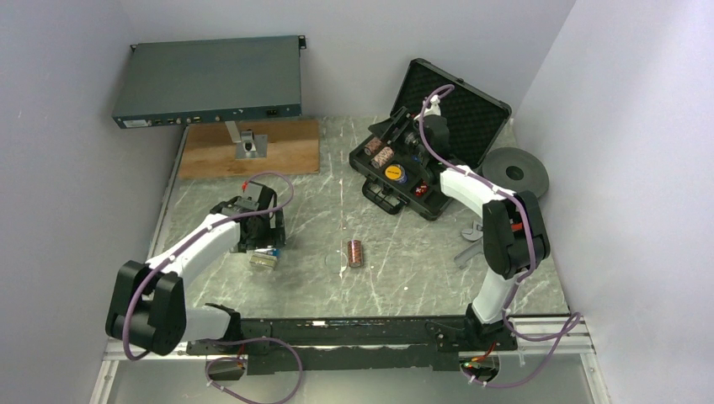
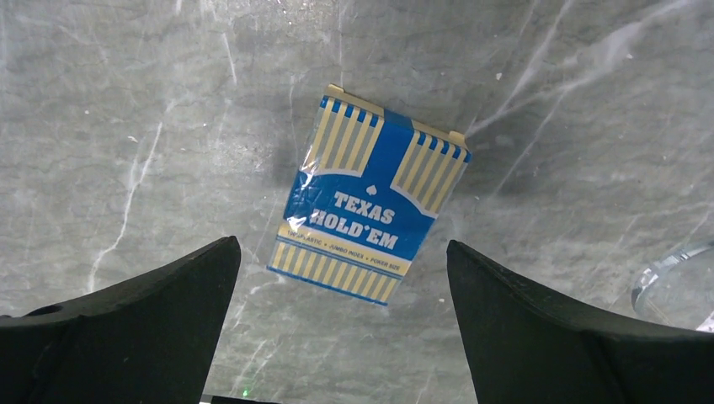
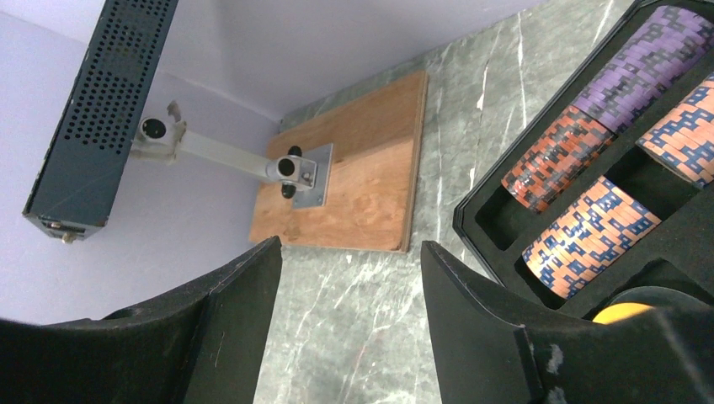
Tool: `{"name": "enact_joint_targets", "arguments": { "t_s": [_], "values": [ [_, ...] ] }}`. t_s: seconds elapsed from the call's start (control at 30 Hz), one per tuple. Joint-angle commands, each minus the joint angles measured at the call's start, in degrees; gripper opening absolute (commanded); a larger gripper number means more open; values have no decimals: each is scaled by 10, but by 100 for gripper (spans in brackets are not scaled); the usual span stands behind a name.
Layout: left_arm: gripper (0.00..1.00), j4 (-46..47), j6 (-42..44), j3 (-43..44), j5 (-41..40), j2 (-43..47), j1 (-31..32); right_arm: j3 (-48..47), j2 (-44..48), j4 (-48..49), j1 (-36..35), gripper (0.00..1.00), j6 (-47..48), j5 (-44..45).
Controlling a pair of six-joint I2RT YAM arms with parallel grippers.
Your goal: Pack up texas hold em set
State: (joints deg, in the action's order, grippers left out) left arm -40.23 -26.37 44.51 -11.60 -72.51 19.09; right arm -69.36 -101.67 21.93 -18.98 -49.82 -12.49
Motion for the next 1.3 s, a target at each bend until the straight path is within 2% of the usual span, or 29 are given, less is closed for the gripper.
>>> {"name": "enact_joint_targets", "arguments": {
  "t_s": [0.0,0.27,0.53,0.73,1.07,1.27],
  "values": [
    [100,33,-18,-8,32,-31,-12,-3,-6,43,8,64,-12,-41],
    [94,70,-18,-27,69,-56,-19,-6,-14,44,18,63,-18,-63],
    [71,103,-38,-24,109,-72,-19,-8,-19,48,21,63,-21,-74],
    [48,133,-70,10,154,-99,-16,-8,-16,44,23,63,-17,-75],
    [49,150,-160,149,161,-208,42,-13,-15,27,26,63,-8,-78],
    [49,162,-187,245,206,-298,59,-15,-12,9,32,63,4,-73]
  ]
}}
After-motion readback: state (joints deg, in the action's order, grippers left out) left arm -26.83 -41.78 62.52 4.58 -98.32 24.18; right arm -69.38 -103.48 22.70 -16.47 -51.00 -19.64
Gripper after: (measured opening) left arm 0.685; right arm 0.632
